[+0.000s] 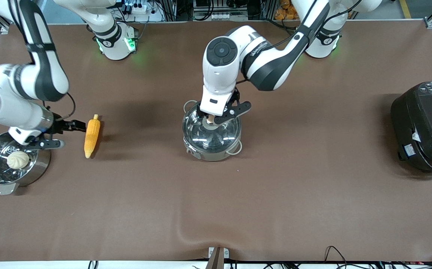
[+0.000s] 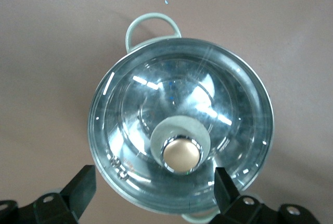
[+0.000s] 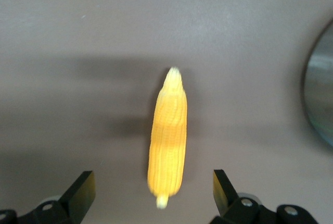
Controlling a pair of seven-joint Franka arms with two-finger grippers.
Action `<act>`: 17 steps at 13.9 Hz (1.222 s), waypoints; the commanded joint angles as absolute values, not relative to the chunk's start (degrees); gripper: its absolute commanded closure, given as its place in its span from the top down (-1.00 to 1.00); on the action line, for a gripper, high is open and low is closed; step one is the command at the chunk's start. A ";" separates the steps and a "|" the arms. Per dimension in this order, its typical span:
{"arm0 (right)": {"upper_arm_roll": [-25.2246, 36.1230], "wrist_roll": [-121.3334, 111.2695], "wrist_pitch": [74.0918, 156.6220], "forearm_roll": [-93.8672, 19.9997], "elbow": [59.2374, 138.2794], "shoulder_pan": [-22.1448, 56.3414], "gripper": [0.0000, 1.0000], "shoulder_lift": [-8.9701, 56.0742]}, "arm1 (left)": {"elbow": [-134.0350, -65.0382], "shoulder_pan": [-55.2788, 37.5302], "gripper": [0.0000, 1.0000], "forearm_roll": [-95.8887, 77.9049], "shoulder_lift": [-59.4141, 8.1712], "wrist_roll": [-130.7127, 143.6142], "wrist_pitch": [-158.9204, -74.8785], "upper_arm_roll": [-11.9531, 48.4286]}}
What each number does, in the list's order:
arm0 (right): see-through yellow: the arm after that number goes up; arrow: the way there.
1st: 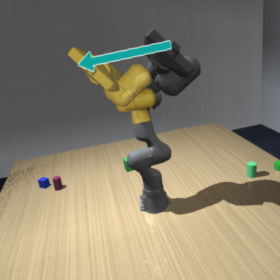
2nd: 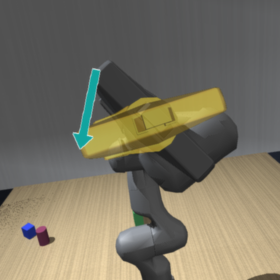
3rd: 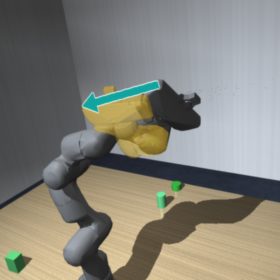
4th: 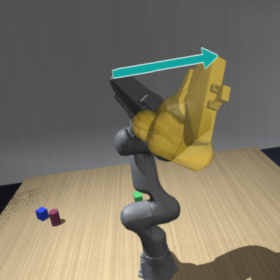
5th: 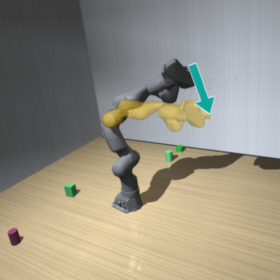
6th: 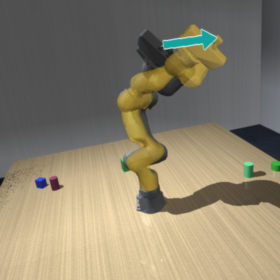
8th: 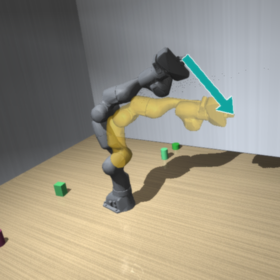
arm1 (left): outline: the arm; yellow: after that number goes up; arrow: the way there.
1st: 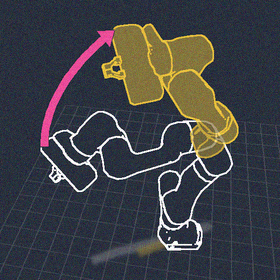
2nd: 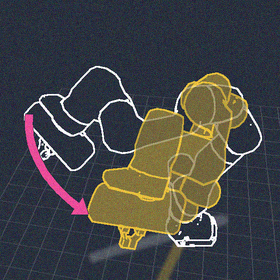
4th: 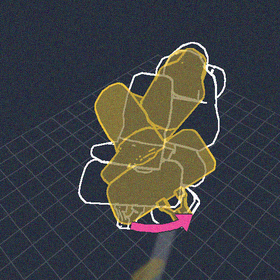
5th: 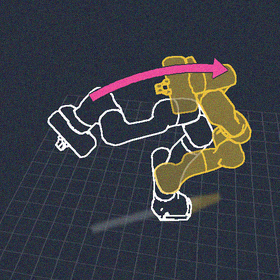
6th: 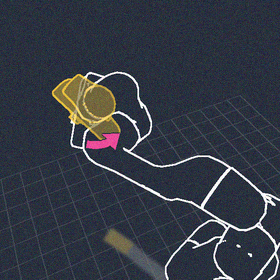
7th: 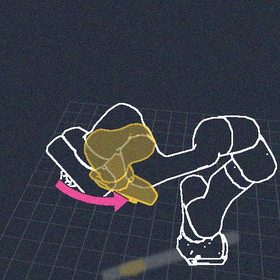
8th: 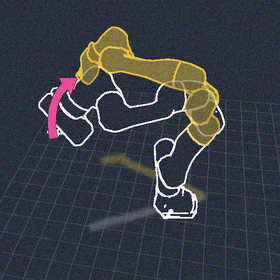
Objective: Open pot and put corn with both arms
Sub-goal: 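Grasp the lid knob with the left gripper while the right gripper reaches the corn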
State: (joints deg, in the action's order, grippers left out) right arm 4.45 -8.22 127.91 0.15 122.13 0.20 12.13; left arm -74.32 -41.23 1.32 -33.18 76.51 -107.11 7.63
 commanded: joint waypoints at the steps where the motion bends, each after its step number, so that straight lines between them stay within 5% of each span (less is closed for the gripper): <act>1: 4.22 -8.26 140.33 1.41 128.31 -0.96 1.00 16.68 | -69.35 -46.66 1.00 2.72 -37.44 78.13 -107.05 1.95; 7: 4.04 -9.58 140.19 1.14 128.50 -2.72 1.00 20.13 | -69.35 -46.49 0.99 2.72 -38.32 77.70 -111.97 1.32; 8: 4.04 -9.49 139.75 1.06 128.50 -2.90 0.91 20.30 | -69.43 -46.49 0.98 2.72 -38.84 77.70 -111.97 1.32; 10: 3.96 -9.32 137.56 0.44 128.41 -2.90 0.39 20.30 | -69.43 -46.58 0.94 2.72 -39.55 77.61 -111.97 1.32; 14: 3.96 -9.49 134.66 -4.39 128.41 -2.46 0.15 20.66 | -69.87 -47.11 0.90 2.72 -39.90 77.61 -111.45 1.41; 17: 3.96 -10.63 133.16 -4.39 127.62 -2.37 -0.37 20.39 | -69.96 -47.20 0.79 2.72 -40.25 77.52 -111.18 1.58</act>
